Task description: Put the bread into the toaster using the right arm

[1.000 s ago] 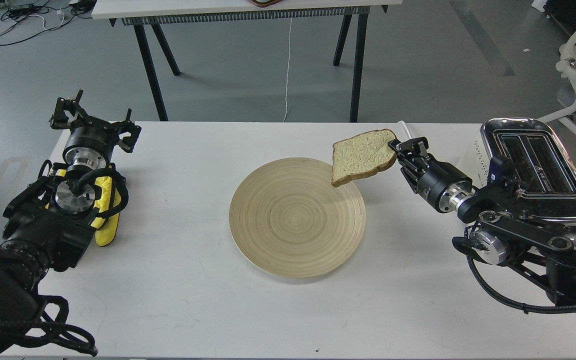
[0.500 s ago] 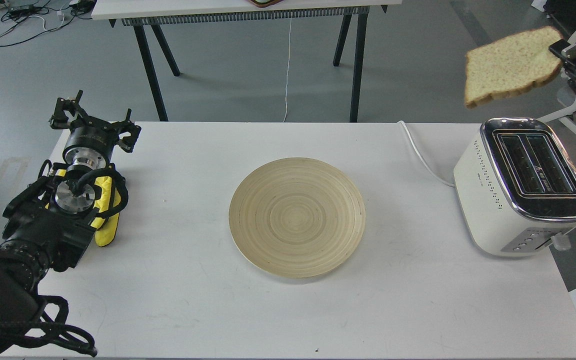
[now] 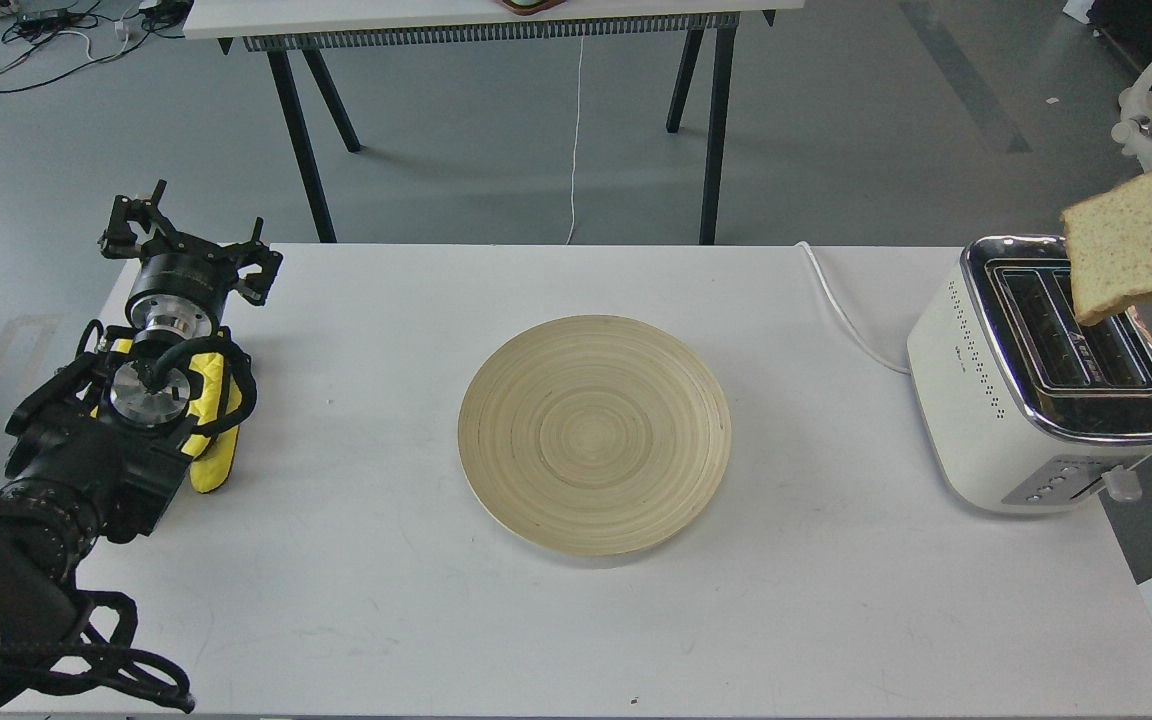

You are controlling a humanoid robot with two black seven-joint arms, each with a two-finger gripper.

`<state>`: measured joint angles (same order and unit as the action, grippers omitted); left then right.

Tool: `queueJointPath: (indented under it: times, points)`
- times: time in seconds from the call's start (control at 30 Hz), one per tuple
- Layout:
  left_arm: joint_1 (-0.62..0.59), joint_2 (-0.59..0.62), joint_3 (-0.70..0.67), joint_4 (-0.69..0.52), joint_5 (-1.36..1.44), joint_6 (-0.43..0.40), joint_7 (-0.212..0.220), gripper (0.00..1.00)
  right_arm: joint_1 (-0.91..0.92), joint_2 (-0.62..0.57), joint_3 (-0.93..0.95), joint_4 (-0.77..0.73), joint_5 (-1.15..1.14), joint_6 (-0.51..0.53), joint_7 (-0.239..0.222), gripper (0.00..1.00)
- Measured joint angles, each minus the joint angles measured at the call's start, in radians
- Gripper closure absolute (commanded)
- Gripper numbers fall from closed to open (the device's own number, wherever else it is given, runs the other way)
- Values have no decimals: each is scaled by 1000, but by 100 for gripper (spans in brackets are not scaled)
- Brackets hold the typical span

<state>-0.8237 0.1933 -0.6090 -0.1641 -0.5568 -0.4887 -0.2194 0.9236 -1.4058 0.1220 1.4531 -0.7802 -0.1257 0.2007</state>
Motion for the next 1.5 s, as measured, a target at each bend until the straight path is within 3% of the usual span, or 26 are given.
queueJointPath:
  times: [0.93,0.97,1.03,1.23,1.3,1.33,1.5]
  points:
    - [0,0,0,0,0,0,0,0,-61,80,-15,1,-49,0,-48,99]
    - [0,0,0,0,0,0,0,0,-62,87,-18,-1,-49,0,-50,97]
    - [0,0,0,0,0,0,0,0,-62,97,-22,-3,-49,0,-53,82]
    - [0,0,0,0,0,0,0,0,-61,113,-24,-5,-49,-1,-53,21]
    - [0,0,0,0,0,0,0,0,-58,117,-23,-5,-47,-6,-53,8]
    - [0,0,0,0,0,0,0,0,-55,122,-22,-7,-43,-11,-53,3]
    - [0,0,0,0,0,0,0,0,-46,147,-1,-21,-19,-19,-56,2]
